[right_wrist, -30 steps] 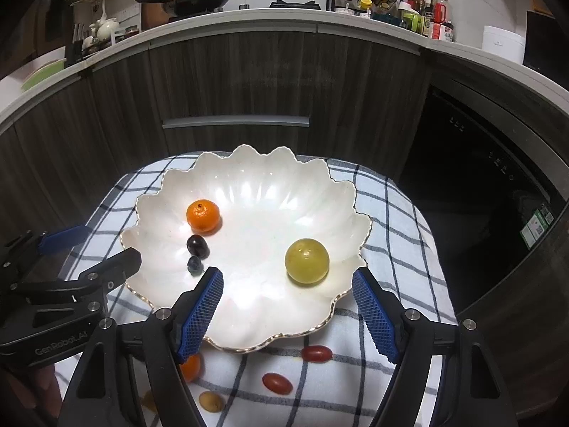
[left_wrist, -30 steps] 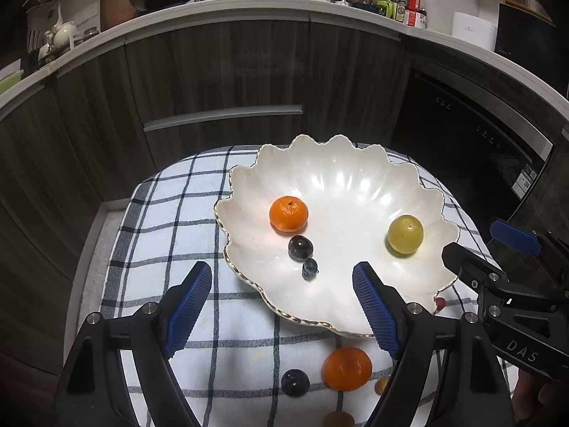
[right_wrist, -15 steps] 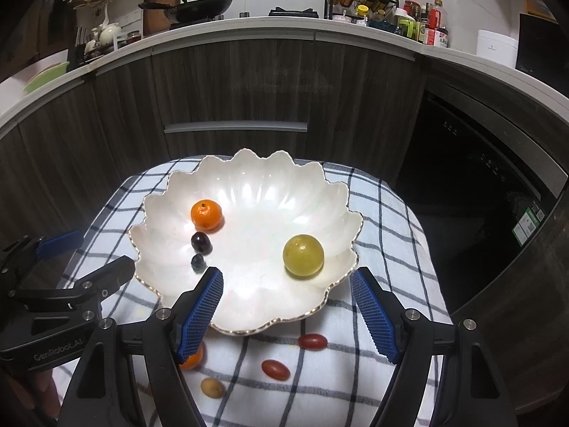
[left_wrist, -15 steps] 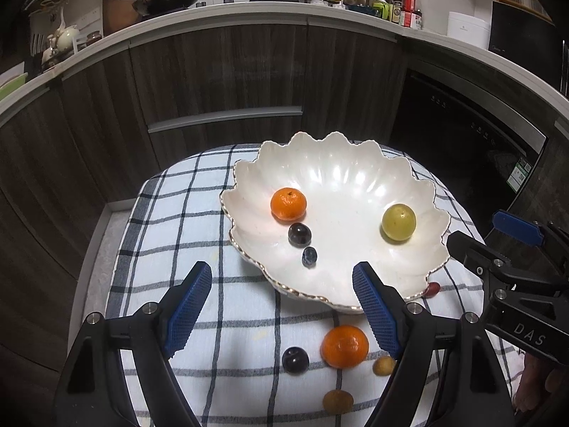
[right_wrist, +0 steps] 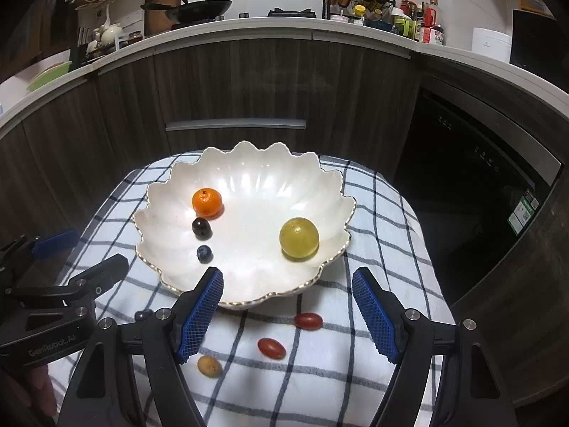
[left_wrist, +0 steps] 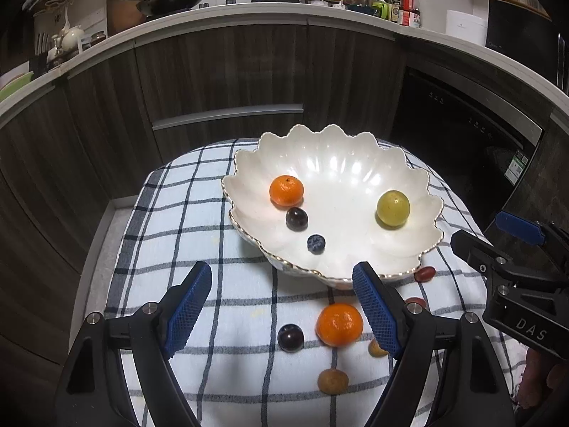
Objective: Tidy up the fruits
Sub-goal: 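Withdraw both open tools from the bowl toward the loose fruits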
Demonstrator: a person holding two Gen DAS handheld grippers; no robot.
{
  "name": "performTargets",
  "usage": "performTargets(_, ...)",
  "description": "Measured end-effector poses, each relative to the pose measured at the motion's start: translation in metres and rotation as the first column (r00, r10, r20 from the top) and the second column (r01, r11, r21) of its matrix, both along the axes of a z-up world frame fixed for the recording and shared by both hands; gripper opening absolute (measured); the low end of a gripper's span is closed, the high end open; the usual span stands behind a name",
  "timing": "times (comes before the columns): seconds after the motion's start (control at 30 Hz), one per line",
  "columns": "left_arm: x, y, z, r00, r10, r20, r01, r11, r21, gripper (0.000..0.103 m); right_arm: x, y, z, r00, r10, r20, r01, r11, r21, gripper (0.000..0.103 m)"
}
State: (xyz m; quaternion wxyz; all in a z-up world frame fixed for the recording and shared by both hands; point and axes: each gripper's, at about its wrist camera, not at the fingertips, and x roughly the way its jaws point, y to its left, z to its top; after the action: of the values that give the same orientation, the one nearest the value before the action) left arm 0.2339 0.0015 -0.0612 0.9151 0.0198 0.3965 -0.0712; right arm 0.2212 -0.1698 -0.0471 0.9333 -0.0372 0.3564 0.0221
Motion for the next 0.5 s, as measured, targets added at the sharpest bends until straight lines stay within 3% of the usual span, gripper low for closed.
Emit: performTargets(0.5, -0.024, -0.001, -0.015, 1.000, 0.017, -0.001, -0.017, 1.000, 0.007, 0.081, -0.019, -0.002, -0.012, 1.000, 0.018, 0.016, -0.018, 1.000, -0.002, 0.076)
